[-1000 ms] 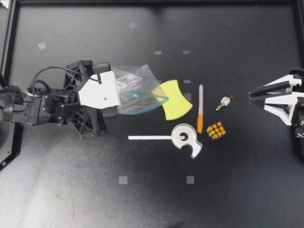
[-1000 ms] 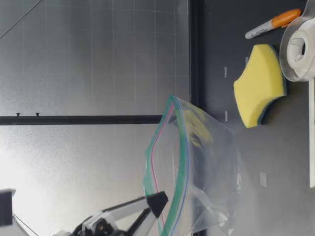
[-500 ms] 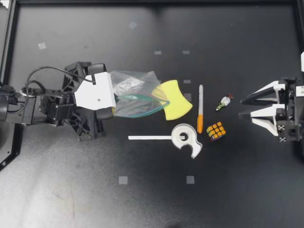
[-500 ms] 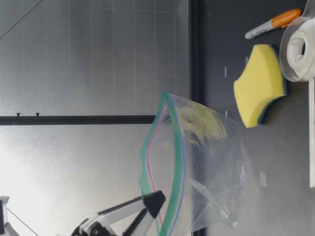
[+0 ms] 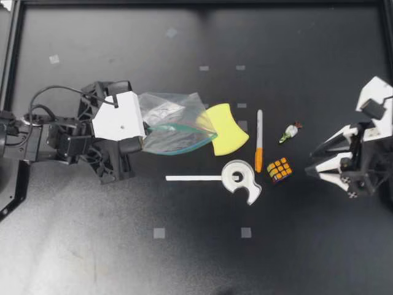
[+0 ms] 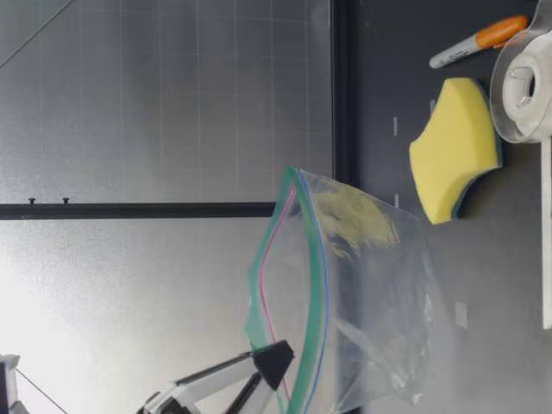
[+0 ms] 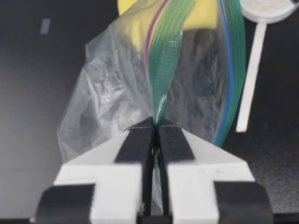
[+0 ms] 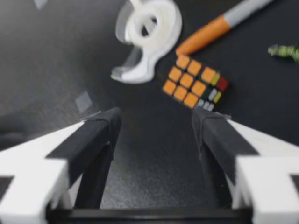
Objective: Pick up the fork and place it on the plate.
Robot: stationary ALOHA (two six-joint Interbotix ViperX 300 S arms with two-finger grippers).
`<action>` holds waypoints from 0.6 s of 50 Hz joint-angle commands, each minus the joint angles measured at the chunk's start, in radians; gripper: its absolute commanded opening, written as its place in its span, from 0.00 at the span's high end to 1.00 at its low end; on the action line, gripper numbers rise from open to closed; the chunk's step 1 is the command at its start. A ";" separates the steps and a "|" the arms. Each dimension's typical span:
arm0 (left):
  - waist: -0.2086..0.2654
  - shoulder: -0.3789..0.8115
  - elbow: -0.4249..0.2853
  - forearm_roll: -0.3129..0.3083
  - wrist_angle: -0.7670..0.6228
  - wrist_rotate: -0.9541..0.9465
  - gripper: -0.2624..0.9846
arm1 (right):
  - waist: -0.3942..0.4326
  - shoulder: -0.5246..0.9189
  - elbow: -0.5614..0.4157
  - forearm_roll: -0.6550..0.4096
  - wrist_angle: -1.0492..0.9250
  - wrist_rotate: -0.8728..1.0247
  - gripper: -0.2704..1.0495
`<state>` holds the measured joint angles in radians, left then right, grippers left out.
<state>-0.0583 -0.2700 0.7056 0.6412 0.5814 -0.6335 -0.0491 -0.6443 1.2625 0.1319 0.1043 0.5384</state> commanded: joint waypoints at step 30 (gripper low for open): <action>-0.006 -0.064 0.041 0.002 -0.066 0.003 0.74 | 0.029 0.278 -0.115 0.000 -0.176 0.018 0.28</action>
<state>-0.0629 -0.3083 0.7563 0.6397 0.5369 -0.6305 -0.0245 -0.3682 1.1812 0.1304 -0.0660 0.5599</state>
